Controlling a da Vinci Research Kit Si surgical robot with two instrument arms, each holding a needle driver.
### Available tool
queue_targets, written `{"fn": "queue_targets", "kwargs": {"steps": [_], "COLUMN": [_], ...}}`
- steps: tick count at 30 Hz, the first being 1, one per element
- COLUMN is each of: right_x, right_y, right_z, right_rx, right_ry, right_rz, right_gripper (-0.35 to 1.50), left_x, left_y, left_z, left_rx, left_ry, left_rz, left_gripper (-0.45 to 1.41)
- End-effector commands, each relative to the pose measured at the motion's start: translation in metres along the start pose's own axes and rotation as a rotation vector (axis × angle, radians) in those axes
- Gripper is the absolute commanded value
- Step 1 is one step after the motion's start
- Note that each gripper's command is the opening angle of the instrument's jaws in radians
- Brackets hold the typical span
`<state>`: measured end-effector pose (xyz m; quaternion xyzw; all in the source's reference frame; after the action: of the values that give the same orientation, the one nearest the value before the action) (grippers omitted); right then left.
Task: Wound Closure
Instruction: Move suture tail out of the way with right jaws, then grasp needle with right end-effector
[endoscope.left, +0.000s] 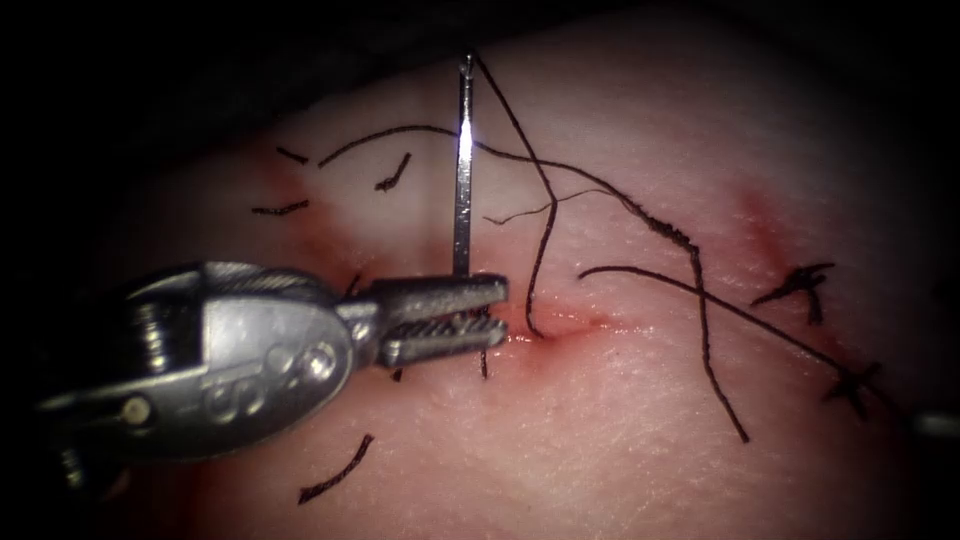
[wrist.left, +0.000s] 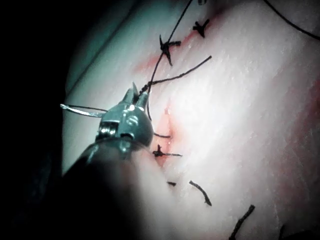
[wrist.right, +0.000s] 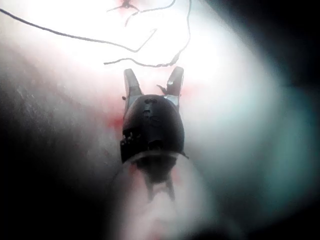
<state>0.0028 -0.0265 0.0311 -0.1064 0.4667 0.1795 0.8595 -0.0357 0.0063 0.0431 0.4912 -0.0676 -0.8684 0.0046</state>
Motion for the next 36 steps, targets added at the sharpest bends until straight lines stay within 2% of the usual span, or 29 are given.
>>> {"fn": "queue_targets", "kwargs": {"steps": [1, 2, 5, 7, 9, 12, 13, 14, 15, 18, 20, 21, 27, 36], "right_x": [0.0004, 0.0002, -0.0002, 0.0009, 0.0019, 0.0039, 0.0039, 0.0046, 0.0051, 0.0059, 0.0066, 0.0068, 0.0071, 0.0073], "right_y": [0.0009, 0.0017, 0.0046, 0.0063, 0.0071, 0.0075, 0.0075, 0.0071, 0.0067, 0.0052, 0.0029, 0.0018, -0.0012, -0.0026], "right_z": [0.0014, 0.0016, 0.0015, 0.0017, 0.0021, 0.0032, 0.0032, 0.0039, 0.0046, 0.0063, 0.0089, 0.01, 0.0131, 0.0169], "right_rx": [-0.006, -0.005, 0.006, 0.001, -0.025, -0.061, -0.061, -0.043, -0.007, 0.051, 0.123, 0.161, 0.259, 0.366], "right_ry": [0.004, -0.01, -0.031, -0.041, -0.028, 0.002, 0.002, 0.016, 0.031, 0.025, 0.005, 0.021, 0.012, 0.027], "right_rz": [-0.023, -0.08, -0.122, -0.066, 0.126, 0.516, 0.516, 0.727, 0.862, 1.105, 1.298, 1.373, 1.493, 1.58], "right_gripper": [1.48, 1.48, 1.43, 1.27, 1.2, 1.25, 1.25, 1.25, 1.25, 1.32, 1.37, 1.37, 1.35, 1.25], "left_x": [0.0, 0.0002, 0.0002, -0.0004, -0.0008, -0.0016, -0.0016, -0.0018, -0.0019, -0.002, -0.0023, -0.0026, -0.0034, -0.0036], "left_y": [-0.0009, -0.0004, 0.0007, 0.0013, 0.0015, 0.0018, 0.0018, 0.0019, 0.002, 0.0019, 0.0019, 0.0019, 0.0021, 0.0032], "left_z": [0.0006, 0.001, 0.0019, 0.0027, 0.0029, 0.003, 0.003, 0.0031, 0.0031, 0.0031, 0.0033, 0.0033, 0.0032, 0.0036], "left_rx": [0.004, 0.0, -0.009, -0.011, -0.011, 0.005, 0.005, 0.01, 0.011, 0.029, 0.059, 0.072, 0.103, 0.126], "left_ry": [0.002, 0.023, 0.064, 0.08, 0.09, 0.11, 0.11, 0.124, 0.129, 0.155, 0.186, 0.194, 0.212, 0.215], "left_rz": [0.002, 0.002, 0.006, 0.002, -0.004, -0.008, -0.008, -0.005, -0.004, -0.001, 0.008, 0.021, 0.05, 0.15], "left_gripper": [-0.45, -0.45, -0.45, -0.45, -0.45, -0.45, -0.45, -0.45, -0.45, -0.45, -0.45, -0.45, -0.45, -0.45]}}
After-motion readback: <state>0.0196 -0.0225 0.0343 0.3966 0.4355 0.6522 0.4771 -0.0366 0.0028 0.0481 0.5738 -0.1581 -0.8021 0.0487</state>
